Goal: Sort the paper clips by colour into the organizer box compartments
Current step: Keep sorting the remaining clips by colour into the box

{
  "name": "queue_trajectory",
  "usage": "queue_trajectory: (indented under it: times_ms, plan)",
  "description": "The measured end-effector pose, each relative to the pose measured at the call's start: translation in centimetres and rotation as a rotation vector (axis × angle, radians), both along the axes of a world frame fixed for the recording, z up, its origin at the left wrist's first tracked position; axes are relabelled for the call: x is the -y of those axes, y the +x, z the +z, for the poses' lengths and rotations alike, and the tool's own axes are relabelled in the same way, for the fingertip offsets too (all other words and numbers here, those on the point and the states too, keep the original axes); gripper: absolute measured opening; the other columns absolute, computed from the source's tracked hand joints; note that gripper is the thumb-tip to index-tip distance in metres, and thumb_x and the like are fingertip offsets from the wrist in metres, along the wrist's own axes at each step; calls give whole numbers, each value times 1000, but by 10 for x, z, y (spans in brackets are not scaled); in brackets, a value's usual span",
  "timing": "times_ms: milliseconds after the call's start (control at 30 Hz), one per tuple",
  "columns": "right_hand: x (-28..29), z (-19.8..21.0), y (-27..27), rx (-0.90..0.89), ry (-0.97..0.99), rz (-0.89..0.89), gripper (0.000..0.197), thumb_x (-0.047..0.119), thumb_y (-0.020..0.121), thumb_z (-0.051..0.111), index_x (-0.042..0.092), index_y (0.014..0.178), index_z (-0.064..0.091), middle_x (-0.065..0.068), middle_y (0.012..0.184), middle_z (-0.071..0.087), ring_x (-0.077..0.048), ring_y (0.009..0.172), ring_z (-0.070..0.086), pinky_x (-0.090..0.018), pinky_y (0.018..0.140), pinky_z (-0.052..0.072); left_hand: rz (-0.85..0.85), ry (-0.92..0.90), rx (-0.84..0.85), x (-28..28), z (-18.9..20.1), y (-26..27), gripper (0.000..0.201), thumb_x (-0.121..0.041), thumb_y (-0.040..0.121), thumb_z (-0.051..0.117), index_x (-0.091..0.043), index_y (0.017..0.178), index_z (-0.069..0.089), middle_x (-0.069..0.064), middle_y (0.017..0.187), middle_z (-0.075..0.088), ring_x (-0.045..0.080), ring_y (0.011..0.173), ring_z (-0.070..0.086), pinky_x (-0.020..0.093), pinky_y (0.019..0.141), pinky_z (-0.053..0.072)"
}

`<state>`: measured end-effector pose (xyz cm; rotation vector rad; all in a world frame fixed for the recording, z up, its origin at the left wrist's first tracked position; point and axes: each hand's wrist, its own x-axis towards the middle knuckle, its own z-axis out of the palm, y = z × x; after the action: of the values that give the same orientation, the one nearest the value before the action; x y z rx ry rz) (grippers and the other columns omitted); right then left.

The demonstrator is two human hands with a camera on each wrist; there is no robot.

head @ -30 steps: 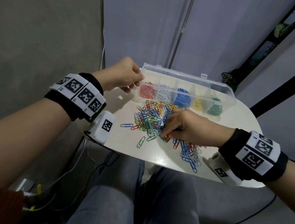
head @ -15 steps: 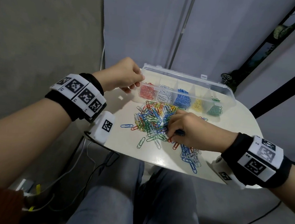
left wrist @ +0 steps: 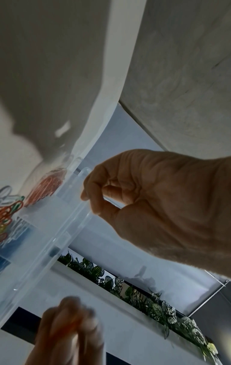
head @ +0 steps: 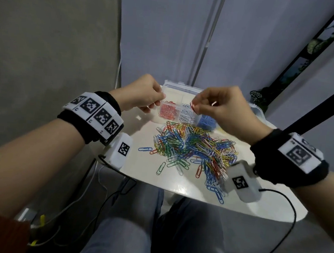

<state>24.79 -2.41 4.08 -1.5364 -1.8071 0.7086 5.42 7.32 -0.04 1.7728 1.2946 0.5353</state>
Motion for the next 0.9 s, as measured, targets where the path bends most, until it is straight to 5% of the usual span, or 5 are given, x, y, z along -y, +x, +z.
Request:
queue_trajectory:
  times_ms: [167,367,467,633,900]
  plan:
    - [-40,4,-18,-216,-53,-166,15,-6,79,71,-3,94,71,-9,68,66,-7,54,56,-13,53,43,2,8,-14,0,-2,0,21,-18,99,53,-2,88,63,7,72,60,14,52,48,19,38,44]
    - [-62,-4,-23,-150,-118,-242,27,8,77,78,3,103,72,-9,86,70,-7,69,59,-12,57,43,2,11,-23,-2,-1,1,22,-18,99,54,-2,90,65,6,71,60,13,52,48,19,38,43]
    - [-53,-2,-24,-126,-43,-225,21,7,77,79,1,96,72,-7,74,66,-9,61,56,-13,54,44,2,10,-20,-3,-2,0,22,-18,98,54,0,91,65,6,71,60,14,52,48,19,38,43]
    - [-28,-9,-36,288,-155,-24,2,7,75,77,7,77,76,-1,58,65,0,42,49,-12,46,39,0,16,-12,-4,-3,-1,24,-19,98,55,2,91,66,10,75,61,15,54,50,20,39,44]
    - [-35,-58,-55,680,-77,-81,14,19,83,68,9,92,64,-12,92,64,-31,87,61,-41,75,54,1,11,-11,-3,-3,-1,25,-20,98,54,2,95,66,9,75,62,15,55,51,23,41,45]
